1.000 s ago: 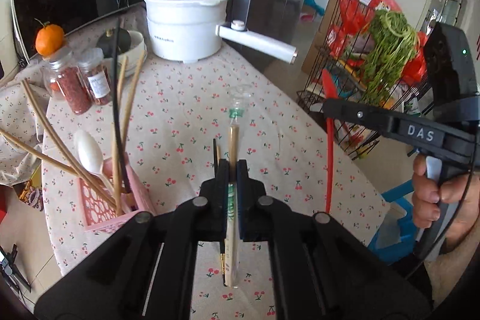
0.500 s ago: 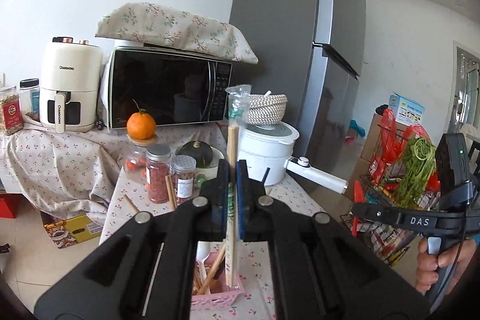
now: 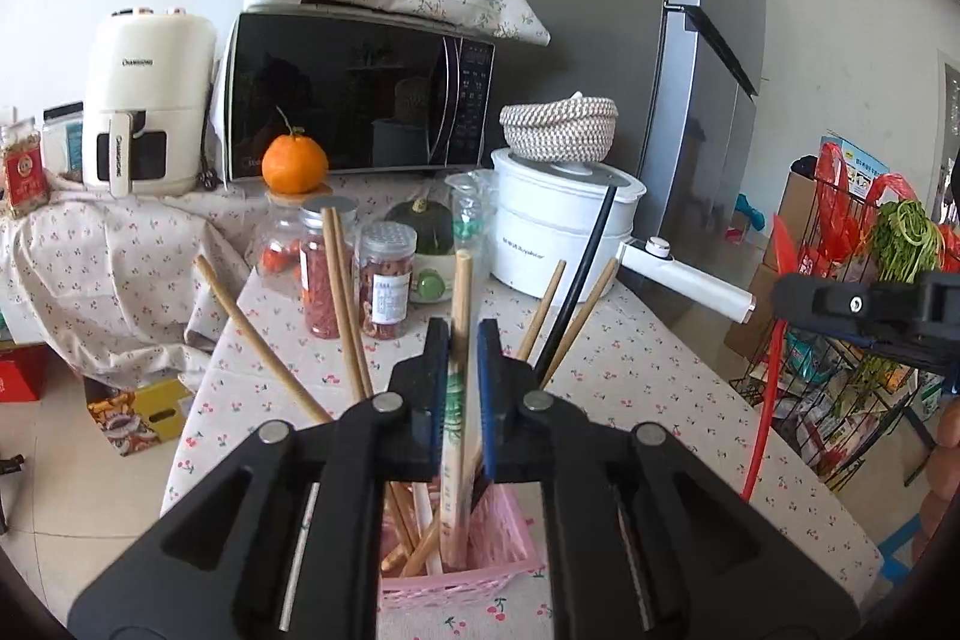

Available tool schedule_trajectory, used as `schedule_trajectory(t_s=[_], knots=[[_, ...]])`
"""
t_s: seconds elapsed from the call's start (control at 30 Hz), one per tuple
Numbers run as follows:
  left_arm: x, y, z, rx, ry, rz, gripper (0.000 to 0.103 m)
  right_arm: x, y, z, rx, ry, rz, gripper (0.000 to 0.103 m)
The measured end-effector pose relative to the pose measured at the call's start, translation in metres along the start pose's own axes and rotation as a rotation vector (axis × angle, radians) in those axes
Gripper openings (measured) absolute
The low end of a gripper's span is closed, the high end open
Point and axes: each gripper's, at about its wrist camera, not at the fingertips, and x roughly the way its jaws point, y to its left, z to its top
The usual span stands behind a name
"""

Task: Organize utensils
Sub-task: 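Carry the red spoon and wooden chopsticks over the pink basket with both tools, then open both tools to release the spoon and chopsticks into the pink basket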

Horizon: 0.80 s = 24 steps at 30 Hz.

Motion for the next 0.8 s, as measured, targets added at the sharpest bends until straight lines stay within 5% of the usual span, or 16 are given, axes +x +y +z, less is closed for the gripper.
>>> schedule_trajectory(t_s=[0.23,0.57,0.8], knots=[[-0.016,0.030,0.008,-0.126,0.155,0.024,0.041,0.002,0.022,0.005,0.029,-0.073,0.078,0.023],[-0.037,0.083,0.000,-0.213,0.327,0.080,0.045,0.034,0.081,0.000,-0.002,-0.120,0.182,0.023],[-0.043,0.099,-0.001,-0.250,0.346,0.069,0.045,0.064,0.096,-0.012,0.037,-0.179,0.084,0.023]])
